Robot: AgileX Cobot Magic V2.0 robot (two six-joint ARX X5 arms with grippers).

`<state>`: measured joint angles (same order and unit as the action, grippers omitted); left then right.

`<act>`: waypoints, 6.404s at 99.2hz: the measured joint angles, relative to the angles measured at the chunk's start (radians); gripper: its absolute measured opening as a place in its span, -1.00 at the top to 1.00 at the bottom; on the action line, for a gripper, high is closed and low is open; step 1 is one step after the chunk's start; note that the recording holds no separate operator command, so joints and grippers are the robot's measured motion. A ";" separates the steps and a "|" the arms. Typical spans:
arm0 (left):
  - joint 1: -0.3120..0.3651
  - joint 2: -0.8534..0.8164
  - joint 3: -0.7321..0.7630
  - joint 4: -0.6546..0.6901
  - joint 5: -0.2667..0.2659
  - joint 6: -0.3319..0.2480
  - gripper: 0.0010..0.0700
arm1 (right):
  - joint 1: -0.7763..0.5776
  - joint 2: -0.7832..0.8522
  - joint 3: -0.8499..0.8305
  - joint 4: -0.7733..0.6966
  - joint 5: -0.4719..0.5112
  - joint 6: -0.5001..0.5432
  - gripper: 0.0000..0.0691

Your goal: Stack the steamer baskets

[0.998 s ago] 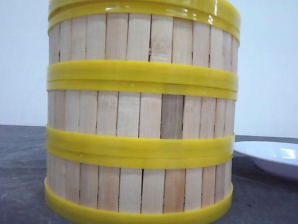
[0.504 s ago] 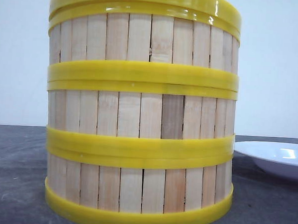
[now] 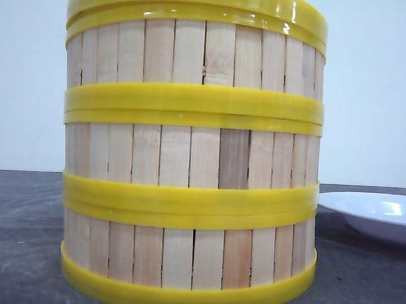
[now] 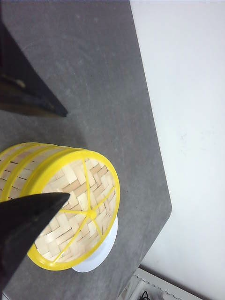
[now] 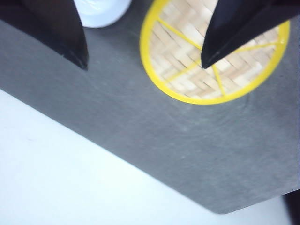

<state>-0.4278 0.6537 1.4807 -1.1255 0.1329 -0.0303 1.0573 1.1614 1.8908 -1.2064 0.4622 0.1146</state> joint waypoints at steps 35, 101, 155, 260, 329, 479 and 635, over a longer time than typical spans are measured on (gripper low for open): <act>0.000 0.000 -0.077 0.007 0.001 0.000 0.16 | 0.112 -0.251 -0.209 -0.074 0.092 0.148 -0.40; 0.000 -0.032 -0.203 0.066 0.031 -0.004 0.90 | 0.120 -0.349 -0.418 0.037 0.118 0.231 0.87; 0.000 -0.032 -0.203 0.066 0.031 -0.012 0.94 | 0.120 -0.349 -0.418 0.038 0.117 0.231 0.98; 0.337 -0.386 -0.917 0.716 -0.107 0.090 0.94 | 0.120 -0.349 -0.418 0.042 0.117 0.231 0.98; 0.386 -0.650 -1.430 0.895 -0.164 0.090 0.94 | 0.120 -0.349 -0.418 0.043 0.117 0.231 0.98; 0.386 -0.649 -1.432 0.898 -0.164 0.090 0.94 | -0.268 -0.348 -0.418 0.317 0.129 -0.017 0.98; 0.386 -0.649 -1.432 0.898 -0.164 0.090 0.94 | -1.047 -1.157 -1.876 1.141 -0.471 -0.064 0.98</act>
<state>-0.0414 0.0044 0.0490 -0.2272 -0.0311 0.0593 0.0101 0.0048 0.0143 -0.0654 -0.0086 0.0502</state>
